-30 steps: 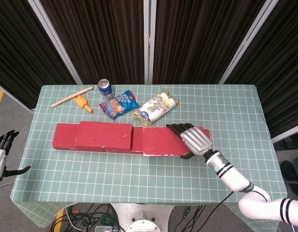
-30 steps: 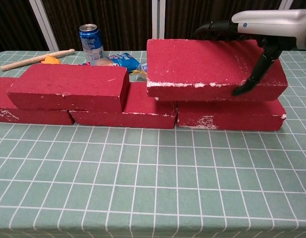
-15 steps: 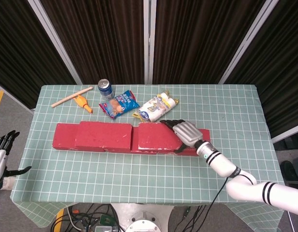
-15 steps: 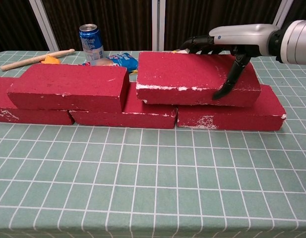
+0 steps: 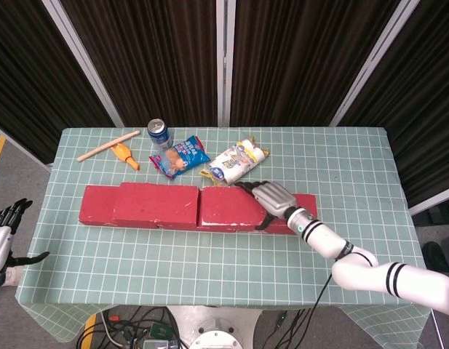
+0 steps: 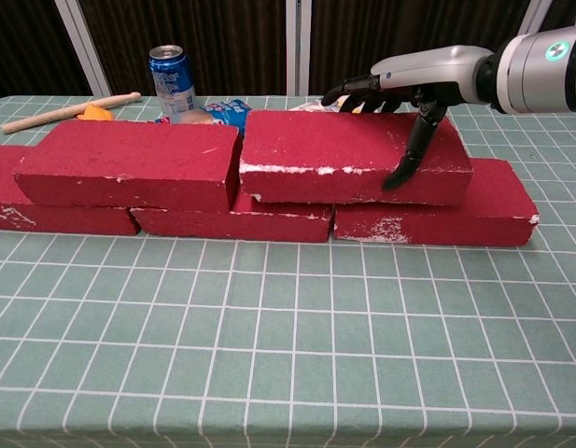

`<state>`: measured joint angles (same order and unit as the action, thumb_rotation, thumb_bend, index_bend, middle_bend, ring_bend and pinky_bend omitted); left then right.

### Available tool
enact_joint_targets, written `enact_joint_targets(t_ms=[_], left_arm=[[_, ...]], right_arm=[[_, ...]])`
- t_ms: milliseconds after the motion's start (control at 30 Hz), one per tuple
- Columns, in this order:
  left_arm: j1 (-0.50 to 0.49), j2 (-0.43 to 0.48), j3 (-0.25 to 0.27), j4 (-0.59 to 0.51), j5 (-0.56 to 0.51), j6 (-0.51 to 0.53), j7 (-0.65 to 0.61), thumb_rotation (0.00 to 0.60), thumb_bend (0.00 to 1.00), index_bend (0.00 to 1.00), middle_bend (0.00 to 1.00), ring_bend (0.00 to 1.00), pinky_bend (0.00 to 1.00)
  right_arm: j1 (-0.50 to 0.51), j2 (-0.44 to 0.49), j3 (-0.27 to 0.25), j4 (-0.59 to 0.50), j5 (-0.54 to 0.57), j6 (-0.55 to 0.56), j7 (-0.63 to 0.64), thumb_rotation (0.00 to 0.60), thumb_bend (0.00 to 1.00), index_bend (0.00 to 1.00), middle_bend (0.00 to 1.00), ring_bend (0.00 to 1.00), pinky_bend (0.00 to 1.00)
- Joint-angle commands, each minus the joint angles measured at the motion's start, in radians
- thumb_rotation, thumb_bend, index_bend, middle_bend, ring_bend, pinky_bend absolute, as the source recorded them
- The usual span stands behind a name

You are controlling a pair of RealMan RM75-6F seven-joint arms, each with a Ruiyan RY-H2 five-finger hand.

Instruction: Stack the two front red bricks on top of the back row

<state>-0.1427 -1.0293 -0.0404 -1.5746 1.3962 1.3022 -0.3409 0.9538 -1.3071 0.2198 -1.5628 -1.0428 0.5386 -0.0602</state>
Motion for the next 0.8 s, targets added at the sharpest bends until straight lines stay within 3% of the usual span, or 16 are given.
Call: enact_joint_targets(t_ms=[33,800], left_arm=[[-0.001,-0.002,0.001,0.006,0.004,-0.004,-0.011,0.600,0.01,0.05,0.00,0.00,0.00],[0.000,-0.013,0.003,0.030,0.010,-0.017,-0.051,0.600,0.01,0.05,0.00,0.00,0.00]], right_arm=[[0.021,0.002,-0.010,0.001,0.035,-0.004,-0.018,0.600,0.05,0.01,0.25,0.20,0.27],[0.088,-0.031,-0.058,0.027,0.122,0.010,-0.032,0.600,0.05,0.01,0.24,0.19,0.26]])
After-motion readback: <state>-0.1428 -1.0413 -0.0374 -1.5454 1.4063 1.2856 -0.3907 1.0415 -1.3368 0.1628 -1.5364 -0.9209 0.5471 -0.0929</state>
